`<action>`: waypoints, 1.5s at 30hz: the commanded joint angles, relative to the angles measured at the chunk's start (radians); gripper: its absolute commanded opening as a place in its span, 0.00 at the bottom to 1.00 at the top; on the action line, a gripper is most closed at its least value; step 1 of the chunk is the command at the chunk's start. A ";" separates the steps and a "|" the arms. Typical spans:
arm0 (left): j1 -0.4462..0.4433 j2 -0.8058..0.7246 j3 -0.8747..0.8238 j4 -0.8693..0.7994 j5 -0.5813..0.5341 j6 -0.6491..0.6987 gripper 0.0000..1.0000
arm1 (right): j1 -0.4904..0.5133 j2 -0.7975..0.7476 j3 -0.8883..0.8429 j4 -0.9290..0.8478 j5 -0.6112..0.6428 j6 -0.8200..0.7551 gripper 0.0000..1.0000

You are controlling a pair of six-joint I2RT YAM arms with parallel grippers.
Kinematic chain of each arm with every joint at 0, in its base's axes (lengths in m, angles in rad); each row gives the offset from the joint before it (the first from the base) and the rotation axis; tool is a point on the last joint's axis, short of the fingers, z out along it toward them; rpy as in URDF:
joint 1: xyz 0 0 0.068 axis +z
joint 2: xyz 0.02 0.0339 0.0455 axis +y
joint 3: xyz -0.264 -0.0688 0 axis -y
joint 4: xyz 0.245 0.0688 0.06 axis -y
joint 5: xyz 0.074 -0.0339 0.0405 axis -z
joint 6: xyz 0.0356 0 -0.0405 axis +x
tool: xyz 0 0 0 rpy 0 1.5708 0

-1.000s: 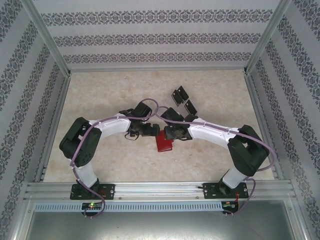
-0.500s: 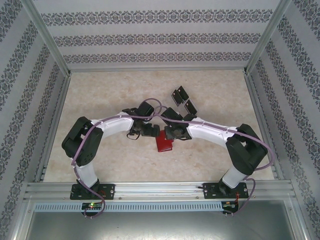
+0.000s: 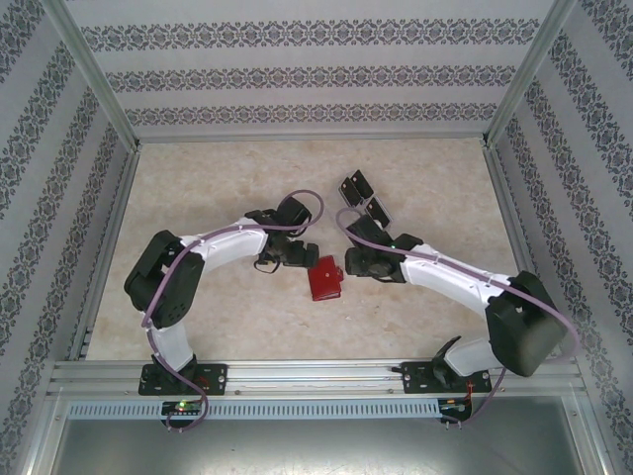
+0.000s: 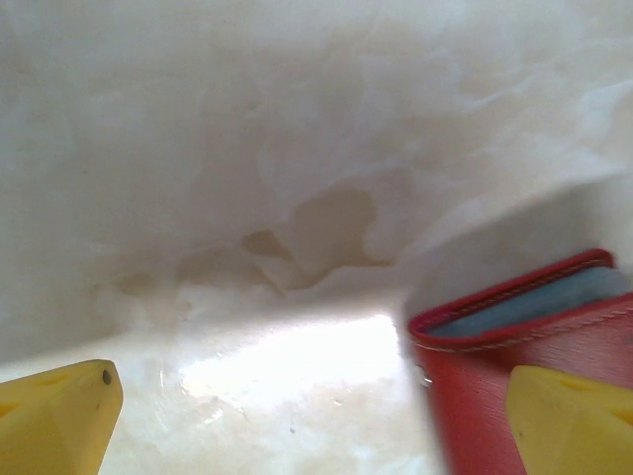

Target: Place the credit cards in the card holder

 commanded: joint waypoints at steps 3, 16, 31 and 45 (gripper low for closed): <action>0.007 -0.062 0.079 -0.043 -0.027 -0.054 1.00 | -0.021 -0.052 -0.030 0.029 -0.041 0.035 0.45; 0.009 -0.001 0.174 -0.145 0.001 0.323 0.98 | -0.041 -0.037 -0.052 0.103 -0.125 0.044 0.46; 0.012 0.128 0.254 -0.241 0.051 0.649 0.98 | -0.064 -0.039 -0.104 0.140 -0.162 0.047 0.46; 0.036 0.204 0.273 -0.208 0.097 0.650 0.97 | -0.048 -0.037 -0.093 0.141 -0.174 0.042 0.46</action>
